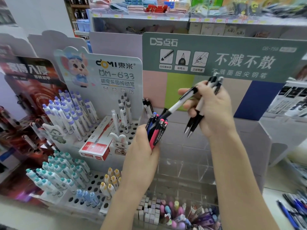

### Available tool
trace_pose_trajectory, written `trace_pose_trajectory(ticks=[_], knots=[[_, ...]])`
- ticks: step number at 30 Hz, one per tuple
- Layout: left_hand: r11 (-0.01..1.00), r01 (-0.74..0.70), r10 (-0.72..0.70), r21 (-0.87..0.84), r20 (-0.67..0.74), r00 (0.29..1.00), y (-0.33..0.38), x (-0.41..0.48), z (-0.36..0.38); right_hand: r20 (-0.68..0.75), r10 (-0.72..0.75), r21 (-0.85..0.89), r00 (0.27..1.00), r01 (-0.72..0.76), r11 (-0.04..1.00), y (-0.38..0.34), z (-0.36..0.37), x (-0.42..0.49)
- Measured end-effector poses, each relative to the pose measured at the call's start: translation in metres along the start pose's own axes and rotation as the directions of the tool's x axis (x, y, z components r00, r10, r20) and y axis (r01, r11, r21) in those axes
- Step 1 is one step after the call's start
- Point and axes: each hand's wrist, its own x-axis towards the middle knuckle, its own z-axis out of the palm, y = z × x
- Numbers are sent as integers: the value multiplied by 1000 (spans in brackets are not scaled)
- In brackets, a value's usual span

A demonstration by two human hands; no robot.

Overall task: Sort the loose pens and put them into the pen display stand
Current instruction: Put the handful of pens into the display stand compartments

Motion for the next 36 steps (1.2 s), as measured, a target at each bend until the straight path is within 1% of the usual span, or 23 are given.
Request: trace_pose_trajectory(ticks=[1, 3, 5, 8, 9, 11, 13, 16, 18, 19, 21, 22, 24, 28, 30, 33, 34, 36], knots=[[998, 24, -24, -53, 8, 1000, -1, -1, -1, -91, -71, 23, 993, 74, 997, -2, -2, 3], [981, 87, -82, -172, 38, 996, -3, -1, -4, -233, -217, -16, 948, 220, 975, -4, -6, 9], [948, 160, -143, -275, 83, 986, -4, 0, -7, -284, -359, -135, 889, 334, 933, -2, -6, 12], [860, 233, -193, -455, 135, 972, -3, 3, -4, -243, -548, -318, 801, 468, 825, 8, 2, 16], [816, 254, -202, -519, 154, 967, -3, 4, -2, -211, -586, -354, 782, 498, 792, 12, 5, 18], [709, 289, -211, -643, 197, 957, -4, 6, 3, -131, -625, -415, 769, 530, 739, 21, 10, 22], [600, 309, -196, -738, 239, 951, -5, 7, 7, -57, -623, -456, 781, 534, 712, 32, 14, 22], [463, 346, -172, -816, 300, 938, -5, 9, 8, 47, -577, -488, 815, 523, 699, 46, 18, 20], [411, 352, -128, -841, 329, 936, -6, 8, 7, 97, -498, -522, 862, 470, 712, 53, 18, 19], [395, 353, -103, -848, 341, 934, -6, 8, 6, 107, -436, -537, 893, 421, 731, 56, 18, 18], [364, 363, -65, -858, 365, 929, -7, 8, 4, 104, -312, -580, 944, 313, 752, 61, 16, 17], [341, 373, -46, -863, 380, 924, -7, 8, 4, 101, -270, -614, 958, 274, 741, 63, 16, 16], [299, 397, -13, -868, 412, 911, -9, 8, 2, 126, -195, -694, 973, 227, 683, 64, 15, 17], [255, 426, 45, -868, 451, 892, -12, 7, 1, 133, -88, -842, 987, 159, 516, 63, 12, 18], [243, 439, 68, -865, 466, 882, -11, 7, 0, 126, -69, -878, 990, 144, 456, 61, 10, 16], [244, 441, 79, -864, 471, 879, -11, 7, -1, 121, -64, -892, 991, 137, 432, 58, 4, 13], [247, 438, 76, -864, 468, 880, -11, 7, 0, 130, -91, -887, 987, 156, 434, 56, 3, 11], [269, 433, 64, -860, 465, 883, -9, 7, -1, 163, -234, -872, 958, 251, 420, 51, 0, 3]])
